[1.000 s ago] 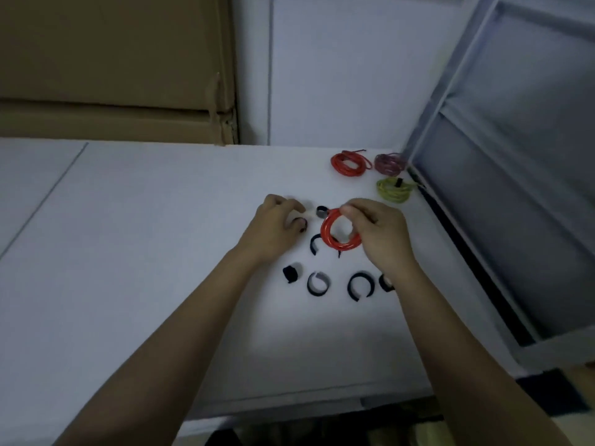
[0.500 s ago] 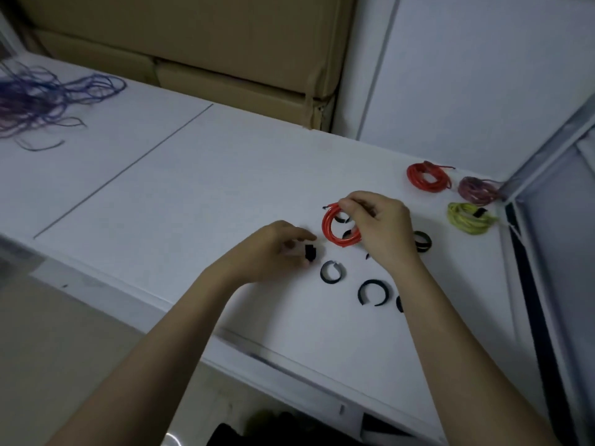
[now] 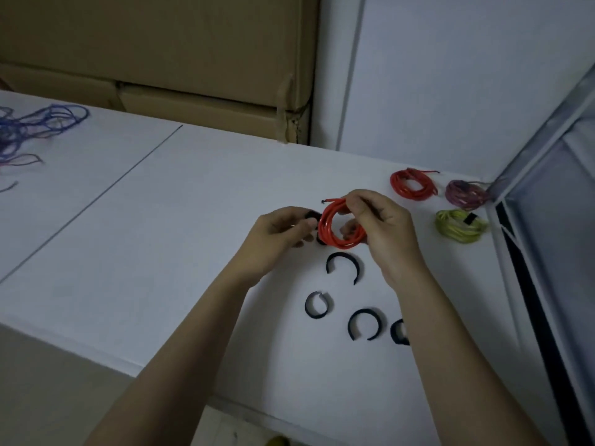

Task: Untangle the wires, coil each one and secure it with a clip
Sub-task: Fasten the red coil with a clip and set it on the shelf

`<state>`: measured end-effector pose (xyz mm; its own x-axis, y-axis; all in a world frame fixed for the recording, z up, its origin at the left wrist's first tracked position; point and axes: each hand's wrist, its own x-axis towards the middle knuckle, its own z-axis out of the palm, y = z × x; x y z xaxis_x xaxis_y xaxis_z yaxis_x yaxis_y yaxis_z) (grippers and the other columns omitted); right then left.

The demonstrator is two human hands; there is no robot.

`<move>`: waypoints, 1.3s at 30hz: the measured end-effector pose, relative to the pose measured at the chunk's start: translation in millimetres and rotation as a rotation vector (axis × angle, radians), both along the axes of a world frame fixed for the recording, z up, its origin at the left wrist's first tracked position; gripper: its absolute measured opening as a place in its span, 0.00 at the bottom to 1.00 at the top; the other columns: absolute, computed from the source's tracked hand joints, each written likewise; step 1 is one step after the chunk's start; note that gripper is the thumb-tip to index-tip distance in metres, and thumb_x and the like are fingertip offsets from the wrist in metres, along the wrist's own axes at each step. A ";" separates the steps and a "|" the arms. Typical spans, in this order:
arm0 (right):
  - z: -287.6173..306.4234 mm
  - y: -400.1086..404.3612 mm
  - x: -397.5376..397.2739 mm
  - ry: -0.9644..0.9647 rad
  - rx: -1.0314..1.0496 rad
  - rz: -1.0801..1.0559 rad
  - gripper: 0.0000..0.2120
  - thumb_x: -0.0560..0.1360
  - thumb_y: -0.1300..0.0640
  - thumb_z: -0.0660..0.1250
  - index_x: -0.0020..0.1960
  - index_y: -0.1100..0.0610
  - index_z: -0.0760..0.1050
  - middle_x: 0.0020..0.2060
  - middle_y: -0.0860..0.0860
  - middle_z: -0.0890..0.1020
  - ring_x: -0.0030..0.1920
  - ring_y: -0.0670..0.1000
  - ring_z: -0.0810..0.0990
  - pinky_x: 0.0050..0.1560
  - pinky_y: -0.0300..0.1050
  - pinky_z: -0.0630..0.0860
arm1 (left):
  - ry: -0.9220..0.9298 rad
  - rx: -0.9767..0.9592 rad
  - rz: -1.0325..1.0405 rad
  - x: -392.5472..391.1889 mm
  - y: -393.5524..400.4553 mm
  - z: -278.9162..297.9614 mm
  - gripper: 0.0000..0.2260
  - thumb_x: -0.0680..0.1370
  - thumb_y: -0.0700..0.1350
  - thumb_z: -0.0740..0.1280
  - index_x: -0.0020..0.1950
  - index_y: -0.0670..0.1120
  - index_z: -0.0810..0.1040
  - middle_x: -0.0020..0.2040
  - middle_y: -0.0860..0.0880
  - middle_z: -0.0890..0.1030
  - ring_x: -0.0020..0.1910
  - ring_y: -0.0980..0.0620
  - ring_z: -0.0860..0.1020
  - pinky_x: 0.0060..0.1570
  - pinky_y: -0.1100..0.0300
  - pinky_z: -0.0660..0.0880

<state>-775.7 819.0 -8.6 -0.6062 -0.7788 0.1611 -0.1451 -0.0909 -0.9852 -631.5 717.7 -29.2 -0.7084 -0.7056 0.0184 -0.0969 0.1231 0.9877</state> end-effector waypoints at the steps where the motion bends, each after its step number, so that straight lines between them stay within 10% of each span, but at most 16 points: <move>1: -1.9 -1.7 -0.7 -0.002 -0.002 0.001 0.05 0.78 0.58 0.65 0.46 0.51 0.79 0.39 0.46 0.83 0.35 0.47 0.81 0.42 0.43 0.79 | 0.026 0.021 -0.011 -7.1 -2.6 -1.5 0.06 0.79 0.42 0.66 0.54 0.48 0.81 0.49 0.47 0.83 0.46 0.53 0.81 0.47 0.62 0.78; 10: -19.2 -0.9 -9.4 -0.019 -0.036 0.034 0.06 0.79 0.63 0.62 0.47 0.55 0.77 0.41 0.47 0.82 0.41 0.45 0.83 0.41 0.34 0.77 | 0.116 -0.027 -0.188 -38.3 -24.3 -18.2 0.04 0.78 0.34 0.66 0.50 0.34 0.74 0.43 0.38 0.78 0.40 0.47 0.78 0.44 0.60 0.77; 27: -18.6 8.2 -9.0 0.033 -0.014 0.159 0.06 0.76 0.62 0.63 0.47 0.55 0.78 0.40 0.44 0.84 0.44 0.44 0.83 0.44 0.34 0.77 | 0.045 -0.068 -0.198 -40.0 -17.9 -18.8 0.11 0.82 0.44 0.60 0.49 0.40 0.78 0.43 0.35 0.81 0.43 0.37 0.80 0.46 0.50 0.78; 39: -19.0 17.4 -3.3 0.097 0.115 0.297 0.06 0.77 0.60 0.63 0.48 0.53 0.79 0.41 0.42 0.83 0.45 0.41 0.81 0.44 0.34 0.76 | 0.107 -0.114 0.009 -39.0 -10.1 -17.2 0.06 0.81 0.42 0.64 0.50 0.47 0.80 0.33 0.52 0.80 0.29 0.57 0.77 0.31 0.67 0.74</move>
